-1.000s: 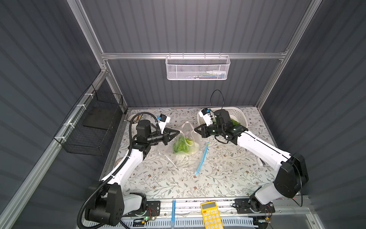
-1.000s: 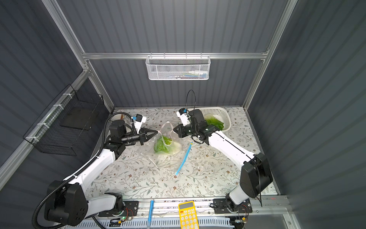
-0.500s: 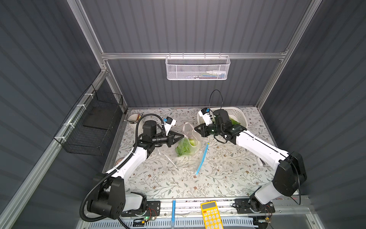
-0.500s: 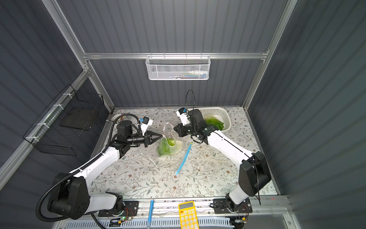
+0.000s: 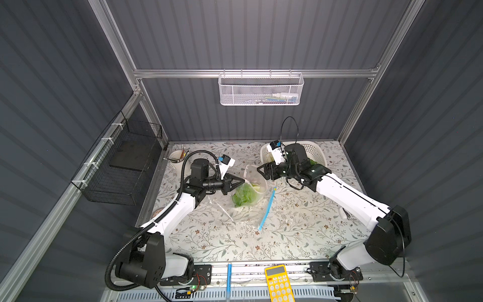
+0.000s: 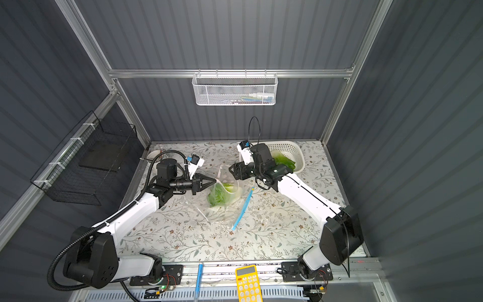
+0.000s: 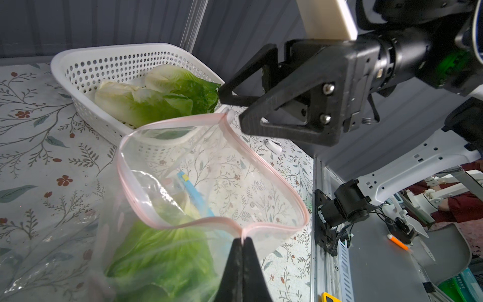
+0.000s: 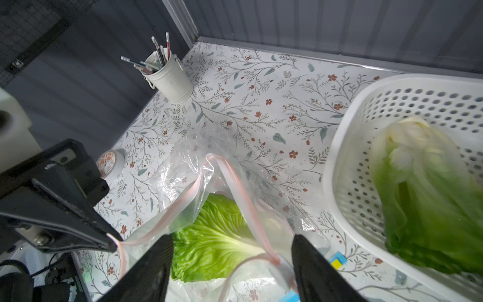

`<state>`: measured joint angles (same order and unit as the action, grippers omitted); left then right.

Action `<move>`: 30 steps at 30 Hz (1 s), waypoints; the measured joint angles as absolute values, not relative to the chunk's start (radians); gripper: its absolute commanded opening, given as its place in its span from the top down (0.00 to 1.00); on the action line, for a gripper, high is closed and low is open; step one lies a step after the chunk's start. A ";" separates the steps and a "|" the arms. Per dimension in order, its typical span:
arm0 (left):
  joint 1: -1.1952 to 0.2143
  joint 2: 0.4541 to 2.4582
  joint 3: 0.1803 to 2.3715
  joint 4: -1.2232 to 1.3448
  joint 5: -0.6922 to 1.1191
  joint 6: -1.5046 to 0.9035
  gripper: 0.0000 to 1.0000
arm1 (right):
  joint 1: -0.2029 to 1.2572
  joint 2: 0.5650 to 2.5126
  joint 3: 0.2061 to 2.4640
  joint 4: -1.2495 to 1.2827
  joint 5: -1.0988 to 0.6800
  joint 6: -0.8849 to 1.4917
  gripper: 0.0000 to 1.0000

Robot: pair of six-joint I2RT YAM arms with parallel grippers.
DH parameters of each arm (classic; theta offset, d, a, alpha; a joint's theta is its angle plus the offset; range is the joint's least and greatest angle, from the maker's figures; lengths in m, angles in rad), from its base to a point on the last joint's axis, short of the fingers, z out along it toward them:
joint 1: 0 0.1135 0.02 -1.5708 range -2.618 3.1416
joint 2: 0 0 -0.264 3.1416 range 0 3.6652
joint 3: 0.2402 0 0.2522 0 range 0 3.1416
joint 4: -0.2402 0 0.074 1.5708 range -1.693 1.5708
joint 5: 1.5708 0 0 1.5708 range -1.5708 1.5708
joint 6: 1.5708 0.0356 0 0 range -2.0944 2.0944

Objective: Open the zip-top bag and take out the chinese cabbages
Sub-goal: Adjust the zipper food storage bag at the center of the board.

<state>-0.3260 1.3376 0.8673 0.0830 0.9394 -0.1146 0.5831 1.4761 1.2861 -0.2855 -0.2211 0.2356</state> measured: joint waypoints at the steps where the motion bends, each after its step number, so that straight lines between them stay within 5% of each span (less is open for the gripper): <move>1: -0.327 1.338 0.870 0.078 0.939 -0.111 1.00 | 0.583 1.460 1.286 -0.293 -0.209 0.239 0.24; 24: -0.363 1.353 0.898 -0.001 0.910 -0.054 1.00 | 0.643 1.300 1.046 -0.389 -0.110 0.524 0.24; 30: -0.374 1.353 0.899 -0.018 0.909 -0.036 1.00 | 0.643 1.317 1.045 -0.329 -0.145 0.553 0.49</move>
<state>-0.3744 1.3533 0.8989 -0.0181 0.9089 -0.0364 0.6434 1.3170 1.0451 -0.3290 -0.1448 0.5533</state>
